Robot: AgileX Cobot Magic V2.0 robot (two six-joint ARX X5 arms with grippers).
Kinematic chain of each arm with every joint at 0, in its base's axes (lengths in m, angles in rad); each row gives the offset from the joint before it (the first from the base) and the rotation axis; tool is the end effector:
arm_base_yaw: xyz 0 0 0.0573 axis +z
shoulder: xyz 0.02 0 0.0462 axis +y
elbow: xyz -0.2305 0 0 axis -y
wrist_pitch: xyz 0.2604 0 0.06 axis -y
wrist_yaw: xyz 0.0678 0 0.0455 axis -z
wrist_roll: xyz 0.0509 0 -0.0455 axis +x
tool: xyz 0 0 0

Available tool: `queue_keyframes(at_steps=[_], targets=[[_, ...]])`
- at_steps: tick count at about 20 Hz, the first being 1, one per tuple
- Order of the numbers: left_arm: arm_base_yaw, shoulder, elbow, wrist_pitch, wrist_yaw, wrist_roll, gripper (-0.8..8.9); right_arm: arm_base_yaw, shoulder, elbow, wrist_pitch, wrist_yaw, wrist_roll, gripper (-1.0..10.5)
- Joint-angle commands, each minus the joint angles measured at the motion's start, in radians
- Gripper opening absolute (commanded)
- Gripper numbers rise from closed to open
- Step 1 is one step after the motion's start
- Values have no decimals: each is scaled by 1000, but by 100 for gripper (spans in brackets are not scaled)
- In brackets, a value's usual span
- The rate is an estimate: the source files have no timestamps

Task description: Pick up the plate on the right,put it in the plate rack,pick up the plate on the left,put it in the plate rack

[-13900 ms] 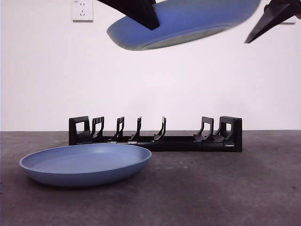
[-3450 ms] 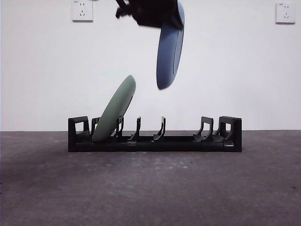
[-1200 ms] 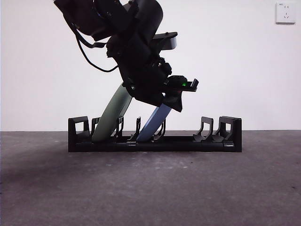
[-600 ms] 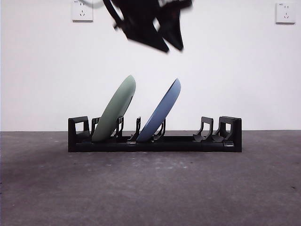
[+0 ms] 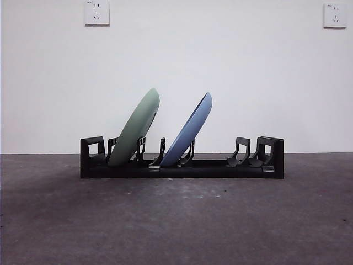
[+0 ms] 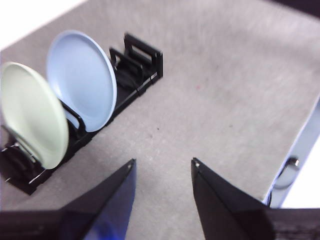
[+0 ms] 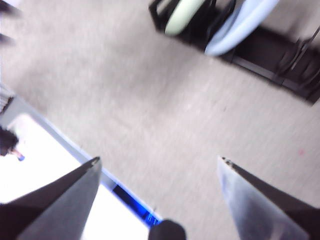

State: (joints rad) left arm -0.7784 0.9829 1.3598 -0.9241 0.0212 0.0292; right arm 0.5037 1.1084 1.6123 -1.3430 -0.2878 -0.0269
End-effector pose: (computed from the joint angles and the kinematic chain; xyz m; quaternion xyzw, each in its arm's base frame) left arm 0.1513 -0.1507 0.3852 0.1128 0.2456 -0.3784 0.8853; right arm 0.1631 0.1064 0.4013 -0.0552 0.4002 0.3575 0.8420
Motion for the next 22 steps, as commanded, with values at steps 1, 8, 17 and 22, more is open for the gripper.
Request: queue_keyframes(at_steps=[1, 8, 17, 22], targets=[[-3, -50, -1, -10, 6, -25, 183, 1, 2, -40, -14, -4, -22, 268], [-3, -87, -1, -48, 6, -25, -8, 1, 2, -54, -26, -5, -47, -16], [-3, -80, -1, -48, 5, -25, -4, 0, 2, -52, 20, 92, -27, 2], [-3, -80, -1, -48, 5, -24, -4, 0, 2, -52, 20, 173, -27, 2]])
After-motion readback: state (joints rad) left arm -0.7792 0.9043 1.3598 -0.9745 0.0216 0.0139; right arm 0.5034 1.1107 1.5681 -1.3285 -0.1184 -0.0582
